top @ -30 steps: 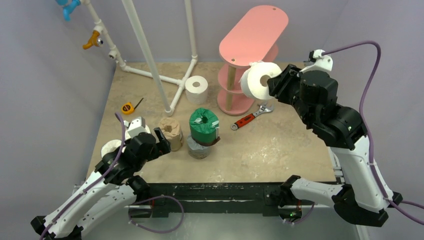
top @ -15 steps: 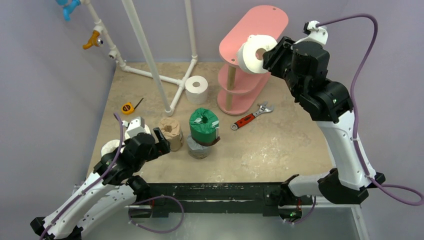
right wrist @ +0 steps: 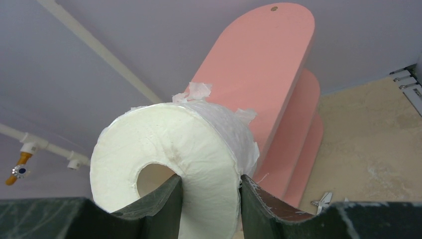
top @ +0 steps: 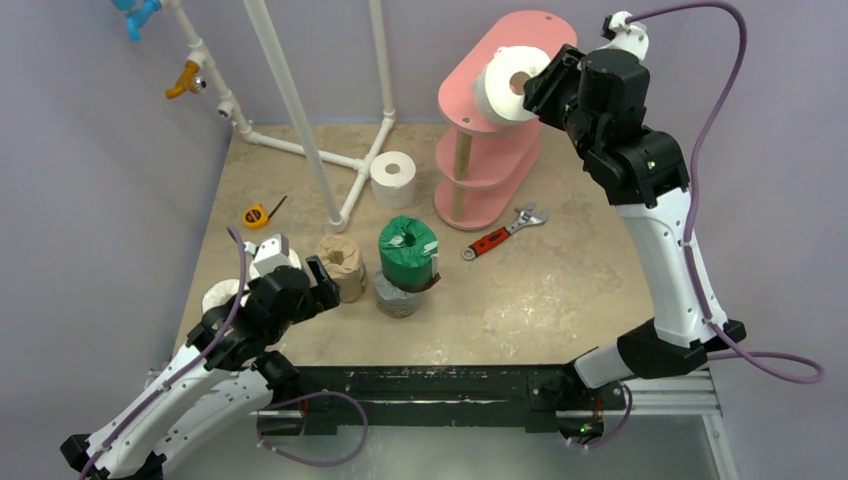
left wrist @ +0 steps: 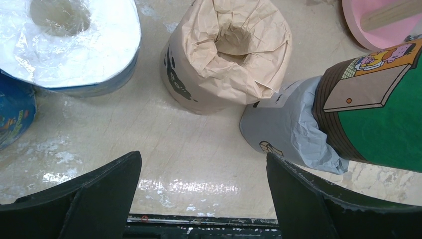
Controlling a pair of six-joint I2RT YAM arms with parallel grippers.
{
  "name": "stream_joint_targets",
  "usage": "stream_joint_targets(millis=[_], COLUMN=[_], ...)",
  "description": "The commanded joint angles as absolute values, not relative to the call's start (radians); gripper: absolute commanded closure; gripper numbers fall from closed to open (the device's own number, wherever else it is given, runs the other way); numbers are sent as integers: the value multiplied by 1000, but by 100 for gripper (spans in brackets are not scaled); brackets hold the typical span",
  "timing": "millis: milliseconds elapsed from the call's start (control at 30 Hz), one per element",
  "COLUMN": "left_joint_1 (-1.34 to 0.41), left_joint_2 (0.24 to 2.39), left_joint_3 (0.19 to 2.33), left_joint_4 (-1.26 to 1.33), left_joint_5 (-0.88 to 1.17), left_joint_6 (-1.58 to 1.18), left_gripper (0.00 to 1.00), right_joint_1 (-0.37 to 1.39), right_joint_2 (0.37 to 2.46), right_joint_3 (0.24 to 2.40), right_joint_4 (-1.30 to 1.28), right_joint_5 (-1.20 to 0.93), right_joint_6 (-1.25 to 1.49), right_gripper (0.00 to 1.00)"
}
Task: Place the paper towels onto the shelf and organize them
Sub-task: Place the paper towel on the shelf.
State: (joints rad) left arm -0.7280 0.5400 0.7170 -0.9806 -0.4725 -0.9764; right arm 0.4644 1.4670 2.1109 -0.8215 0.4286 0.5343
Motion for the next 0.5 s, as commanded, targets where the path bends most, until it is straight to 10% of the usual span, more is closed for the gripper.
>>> stream_joint_targets(millis=[0, 467], left_joint_1=[-732, -732], left_joint_2=[531, 531], left_joint_3=[753, 735], left_joint_4=[-992, -988], left_joint_5=[-488, -487], left_joint_6=[-976, -982], left_gripper=[5, 5], right_joint_1=[451, 424], right_joint_2=[1460, 1487], right_joint_3=[2178, 2175], right_joint_4=[-718, -725], right_joint_5=[371, 286], right_joint_6=[543, 568], right_gripper=[71, 70])
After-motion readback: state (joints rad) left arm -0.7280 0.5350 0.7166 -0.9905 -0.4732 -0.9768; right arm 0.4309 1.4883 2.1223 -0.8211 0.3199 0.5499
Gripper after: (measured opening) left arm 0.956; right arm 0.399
